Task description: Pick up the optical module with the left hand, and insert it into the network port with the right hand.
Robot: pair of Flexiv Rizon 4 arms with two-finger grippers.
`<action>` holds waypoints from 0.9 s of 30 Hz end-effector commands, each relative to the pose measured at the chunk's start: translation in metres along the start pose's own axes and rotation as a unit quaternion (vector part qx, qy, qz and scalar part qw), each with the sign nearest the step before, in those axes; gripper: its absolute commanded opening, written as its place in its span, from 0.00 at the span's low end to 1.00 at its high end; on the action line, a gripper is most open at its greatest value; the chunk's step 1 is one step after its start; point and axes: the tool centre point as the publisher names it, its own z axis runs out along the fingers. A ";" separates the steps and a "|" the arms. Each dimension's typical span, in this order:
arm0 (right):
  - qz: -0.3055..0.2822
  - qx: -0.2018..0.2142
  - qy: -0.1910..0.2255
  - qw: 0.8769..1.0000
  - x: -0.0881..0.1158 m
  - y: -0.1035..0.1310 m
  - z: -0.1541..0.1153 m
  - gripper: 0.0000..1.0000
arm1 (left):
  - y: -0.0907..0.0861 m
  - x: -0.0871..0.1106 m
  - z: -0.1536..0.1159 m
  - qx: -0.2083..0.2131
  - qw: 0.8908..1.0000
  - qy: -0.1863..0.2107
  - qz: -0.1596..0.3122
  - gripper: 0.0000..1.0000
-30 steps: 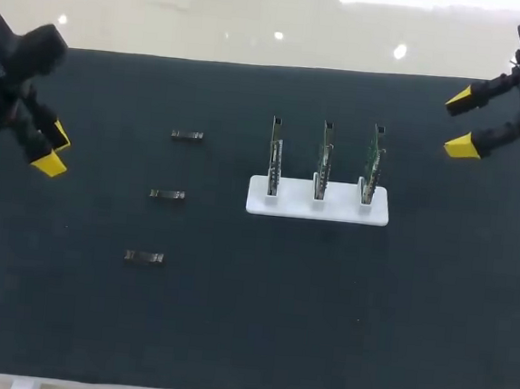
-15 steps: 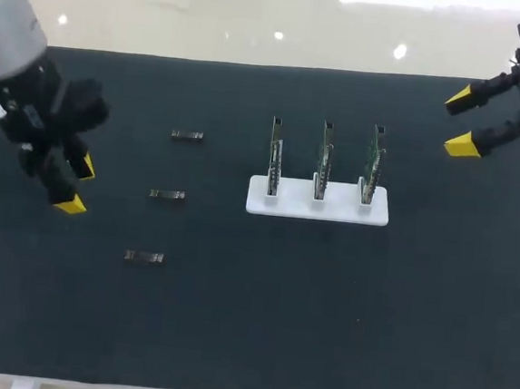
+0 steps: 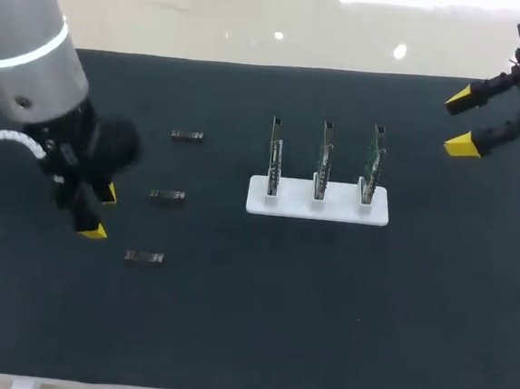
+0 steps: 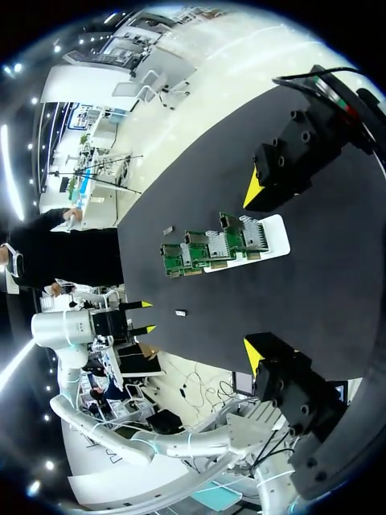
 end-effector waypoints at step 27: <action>-0.001 -0.001 -0.001 1.000 0.000 -0.001 0.001 1.00 | -0.004 -0.019 0.056 -0.015 0.999 0.018 0.022 1.00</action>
